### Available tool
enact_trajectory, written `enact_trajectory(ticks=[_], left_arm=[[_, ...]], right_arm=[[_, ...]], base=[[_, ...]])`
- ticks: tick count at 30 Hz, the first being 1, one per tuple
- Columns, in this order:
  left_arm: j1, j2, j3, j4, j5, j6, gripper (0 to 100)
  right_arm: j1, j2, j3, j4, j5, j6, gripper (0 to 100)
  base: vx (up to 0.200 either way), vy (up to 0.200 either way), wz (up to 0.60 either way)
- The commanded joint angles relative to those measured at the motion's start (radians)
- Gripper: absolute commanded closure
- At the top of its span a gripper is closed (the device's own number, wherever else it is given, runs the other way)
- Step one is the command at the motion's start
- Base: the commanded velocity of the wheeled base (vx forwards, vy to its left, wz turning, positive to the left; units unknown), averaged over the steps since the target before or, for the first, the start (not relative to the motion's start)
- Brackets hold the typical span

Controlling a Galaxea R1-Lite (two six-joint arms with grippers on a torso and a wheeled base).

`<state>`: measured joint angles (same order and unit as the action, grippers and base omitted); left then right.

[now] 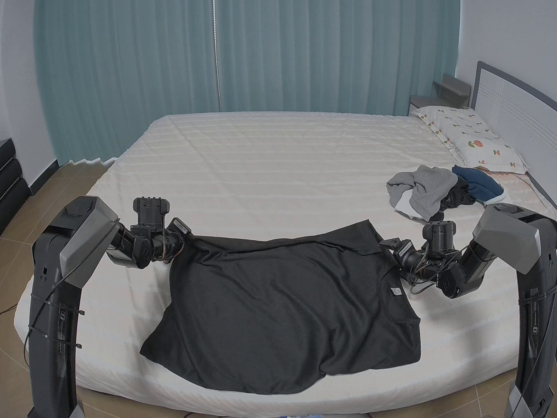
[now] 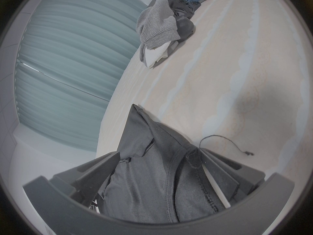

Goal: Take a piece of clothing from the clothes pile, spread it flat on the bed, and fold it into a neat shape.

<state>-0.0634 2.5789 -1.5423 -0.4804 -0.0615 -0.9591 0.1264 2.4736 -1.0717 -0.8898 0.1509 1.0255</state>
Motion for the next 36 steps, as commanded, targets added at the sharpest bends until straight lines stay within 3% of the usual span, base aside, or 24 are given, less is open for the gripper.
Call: enact_trajectory(ticks=[1,4,9,12,13,18,24,36], left_arm=[[0.005,0.000,-0.009,-0.023,0.029,-0.043,100],[0.007,0.000,-0.002,-0.165,0.089,-0.112,100],[0.001,-0.008,0.082,-0.300,0.091,-0.099,100],[-0.004,-0.003,0.090,-0.307,0.088,-0.082,100],[-0.013,0.003,0.090,-0.307,0.088,-0.069,100],[-0.015,0.004,0.107,-0.310,0.089,-0.066,100],[-0.013,0.004,0.108,-0.310,0.089,-0.066,100],[-0.009,0.001,0.117,-0.308,0.089,-0.066,100]], right_arm=[[-0.005,-0.004,-0.022,0.000,0.003,0.018,0],[0.007,0.005,-0.060,-0.001,-0.008,0.031,0],[0.007,0.008,-0.105,0.014,-0.013,0.022,0],[0.002,0.005,-0.122,0.028,-0.013,-0.010,0],[0.002,0.005,-0.155,0.075,-0.013,-0.067,0],[0.006,0.002,-0.267,0.215,-0.047,-0.190,0],[0.001,0.041,-0.338,0.287,-0.068,-0.366,0],[0.029,0.214,-0.537,0.359,-0.076,-0.427,0]], base=[[0.000,0.000,0.00],[0.000,0.000,0.00],[0.000,0.000,0.00],[0.000,0.000,0.00],[0.000,0.000,0.00],[0.000,0.000,0.00],[0.000,0.000,0.00],[0.000,0.000,0.00]])
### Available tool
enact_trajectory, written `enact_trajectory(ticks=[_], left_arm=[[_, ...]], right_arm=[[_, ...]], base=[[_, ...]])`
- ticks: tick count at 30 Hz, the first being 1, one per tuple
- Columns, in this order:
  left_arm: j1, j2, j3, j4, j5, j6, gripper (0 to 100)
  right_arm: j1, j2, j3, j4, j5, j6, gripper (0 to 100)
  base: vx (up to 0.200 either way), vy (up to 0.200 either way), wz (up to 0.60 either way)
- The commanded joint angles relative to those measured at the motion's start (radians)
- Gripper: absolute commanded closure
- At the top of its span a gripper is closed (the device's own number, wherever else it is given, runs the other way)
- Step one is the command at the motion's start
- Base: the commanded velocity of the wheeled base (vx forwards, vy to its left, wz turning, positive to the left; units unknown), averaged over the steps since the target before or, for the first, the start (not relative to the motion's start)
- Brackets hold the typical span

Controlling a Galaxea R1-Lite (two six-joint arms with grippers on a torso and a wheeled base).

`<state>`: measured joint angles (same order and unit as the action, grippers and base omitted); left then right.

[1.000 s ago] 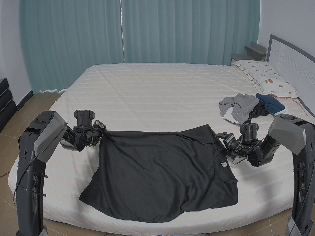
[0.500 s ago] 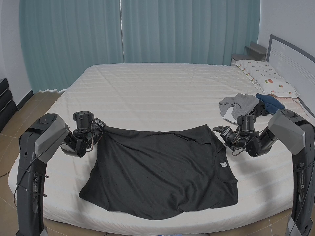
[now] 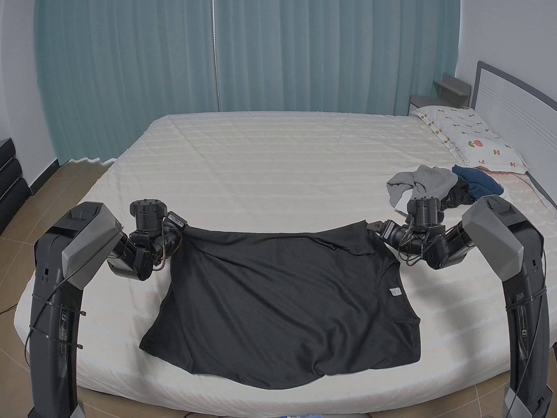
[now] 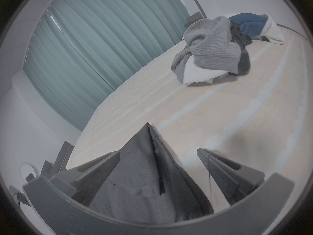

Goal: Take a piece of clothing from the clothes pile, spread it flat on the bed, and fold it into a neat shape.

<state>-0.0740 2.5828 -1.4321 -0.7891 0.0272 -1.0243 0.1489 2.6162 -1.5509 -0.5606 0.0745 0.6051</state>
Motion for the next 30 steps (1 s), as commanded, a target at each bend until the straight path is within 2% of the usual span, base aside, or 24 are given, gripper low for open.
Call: enact_trajectory(ticks=[1,3,4,8,11,15,18,19,23,25,30], left_arm=[[0.002,-0.001,0.007,0.001,0.000,0.001,100],[0.002,0.004,0.004,0.001,0.000,0.009,100],[0.002,0.004,0.002,0.002,-0.001,0.012,100],[0.002,0.000,0.007,0.007,0.000,0.016,100],[-0.004,0.004,0.006,0.008,0.010,0.064,100],[-0.004,-0.006,0.007,0.011,0.013,0.096,100],[0.000,-0.015,0.001,0.011,0.013,0.098,100],[0.005,-0.026,-0.013,0.013,0.011,0.104,100],[0.011,-0.032,-0.076,0.041,0.014,0.145,100],[0.013,-0.030,-0.123,0.056,0.037,0.145,100],[0.007,-0.007,-0.169,0.056,0.092,0.147,100]], right_arm=[[0.006,0.094,-0.104,0.047,-0.001,-0.005,0],[0.006,0.117,-0.149,0.051,-0.005,-0.004,0],[0.004,0.127,-0.167,0.053,-0.007,-0.004,100],[0.000,0.133,-0.195,0.070,-0.013,-0.005,100],[-0.006,0.130,-0.229,0.127,-0.013,0.002,100],[-0.015,0.116,-0.281,0.128,-0.016,0.005,100],[-0.028,0.114,-0.348,0.130,-0.048,0.007,100],[-0.034,0.124,-0.410,0.123,-0.079,0.018,100],[-0.048,0.134,-0.449,0.108,-0.094,0.071,100],[-0.049,0.131,-0.449,0.050,-0.099,0.073,100],[-0.060,0.148,-0.449,0.008,-0.102,0.068,100]], base=[[0.000,0.000,0.00],[0.000,0.000,0.00],[0.000,0.000,0.00],[0.000,0.000,0.00],[0.000,0.000,0.00],[0.000,0.000,0.00],[0.000,0.000,0.00],[0.000,0.000,0.00],[0.000,0.000,0.00],[0.000,0.000,0.00],[0.000,0.000,0.00]])
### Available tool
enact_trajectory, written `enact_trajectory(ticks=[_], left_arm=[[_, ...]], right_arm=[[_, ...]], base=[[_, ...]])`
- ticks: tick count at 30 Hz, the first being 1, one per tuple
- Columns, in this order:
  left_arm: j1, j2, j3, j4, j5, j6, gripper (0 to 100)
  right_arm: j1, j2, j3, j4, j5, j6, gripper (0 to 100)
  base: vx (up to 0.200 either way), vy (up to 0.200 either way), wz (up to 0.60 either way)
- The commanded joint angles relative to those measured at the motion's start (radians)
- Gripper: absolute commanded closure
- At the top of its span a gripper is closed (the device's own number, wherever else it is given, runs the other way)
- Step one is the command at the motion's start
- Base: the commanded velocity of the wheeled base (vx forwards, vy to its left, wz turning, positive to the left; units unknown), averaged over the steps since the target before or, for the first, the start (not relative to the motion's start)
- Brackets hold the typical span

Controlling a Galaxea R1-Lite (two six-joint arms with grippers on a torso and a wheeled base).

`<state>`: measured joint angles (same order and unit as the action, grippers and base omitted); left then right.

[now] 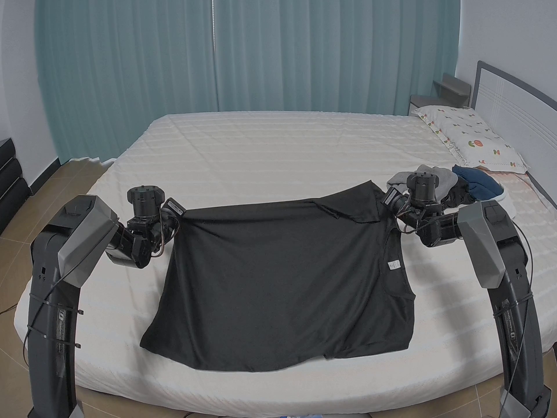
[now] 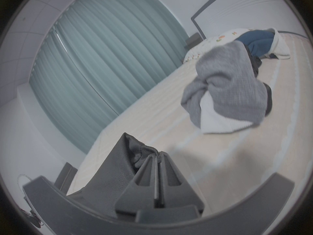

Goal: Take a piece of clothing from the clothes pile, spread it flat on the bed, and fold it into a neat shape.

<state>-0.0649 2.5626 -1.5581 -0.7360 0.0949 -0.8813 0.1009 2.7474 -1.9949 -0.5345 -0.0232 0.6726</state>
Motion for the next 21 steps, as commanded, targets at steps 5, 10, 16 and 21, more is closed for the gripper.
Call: enact_trajectory(ticks=[5,10,16,21], left_arm=[[-0.003,0.073,-0.082,-0.002,0.032,0.002,100],[-0.001,0.113,-0.088,0.000,0.035,0.005,100],[-0.003,0.125,-0.094,-0.002,0.035,0.004,0],[0.002,0.093,-0.053,0.006,0.037,0.002,0]], right_arm=[[-0.010,0.058,-0.005,-0.058,-0.004,-0.001,100],[-0.003,0.090,-0.005,-0.058,-0.004,-0.005,100],[-0.001,0.124,-0.005,-0.053,-0.006,-0.025,0],[-0.012,0.100,-0.005,-0.045,-0.057,-0.027,0]], base=[[0.000,0.000,0.00],[0.000,0.000,0.00],[0.000,0.000,0.00],[0.000,0.000,0.00]])
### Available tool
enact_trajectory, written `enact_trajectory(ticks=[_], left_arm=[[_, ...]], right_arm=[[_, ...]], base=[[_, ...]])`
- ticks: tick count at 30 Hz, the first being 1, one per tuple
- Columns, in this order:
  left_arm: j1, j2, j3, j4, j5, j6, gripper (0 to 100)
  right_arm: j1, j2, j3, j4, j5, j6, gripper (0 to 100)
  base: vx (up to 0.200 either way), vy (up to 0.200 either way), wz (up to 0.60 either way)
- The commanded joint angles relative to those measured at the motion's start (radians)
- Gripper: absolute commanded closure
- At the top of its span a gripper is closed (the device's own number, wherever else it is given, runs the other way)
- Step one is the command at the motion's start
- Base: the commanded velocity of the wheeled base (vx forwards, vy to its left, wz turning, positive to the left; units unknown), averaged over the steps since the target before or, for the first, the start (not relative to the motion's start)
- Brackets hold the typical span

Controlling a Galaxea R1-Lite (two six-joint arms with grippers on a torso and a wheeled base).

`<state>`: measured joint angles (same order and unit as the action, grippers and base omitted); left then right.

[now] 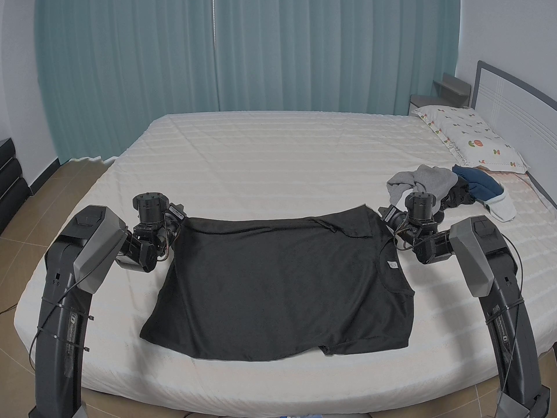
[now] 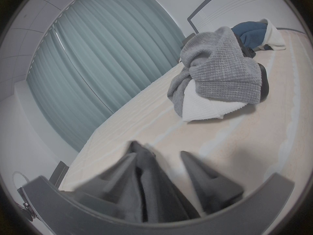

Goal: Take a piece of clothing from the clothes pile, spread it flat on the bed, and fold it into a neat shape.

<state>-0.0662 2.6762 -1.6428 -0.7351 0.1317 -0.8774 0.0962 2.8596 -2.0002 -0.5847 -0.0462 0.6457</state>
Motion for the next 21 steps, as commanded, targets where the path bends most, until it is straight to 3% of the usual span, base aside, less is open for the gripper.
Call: enact_trajectory(ticks=[1,6,7,11,21], left_arm=[[0.005,-0.042,0.057,0.002,0.000,-0.002,0],[0.016,-0.171,0.218,-0.003,-0.018,-0.011,0],[0.016,-0.237,0.319,-0.023,-0.043,-0.009,0],[0.014,-0.375,0.505,-0.058,-0.087,-0.006,0],[0.002,-0.679,0.920,-0.063,-0.173,-0.023,0]], right_arm=[[-0.010,-0.028,0.000,0.006,-0.043,0.000,0],[-0.021,-0.155,0.189,-0.011,-0.044,0.008,0],[-0.019,-0.263,0.362,-0.030,-0.012,0.015,0],[-0.019,-0.445,0.686,-0.150,0.086,0.002,0],[0.039,-0.709,1.173,-0.216,0.209,0.012,0]], base=[[0.000,0.000,0.00],[0.000,0.000,0.00],[0.000,0.000,0.00],[0.000,0.000,0.00],[0.000,0.000,0.00]])
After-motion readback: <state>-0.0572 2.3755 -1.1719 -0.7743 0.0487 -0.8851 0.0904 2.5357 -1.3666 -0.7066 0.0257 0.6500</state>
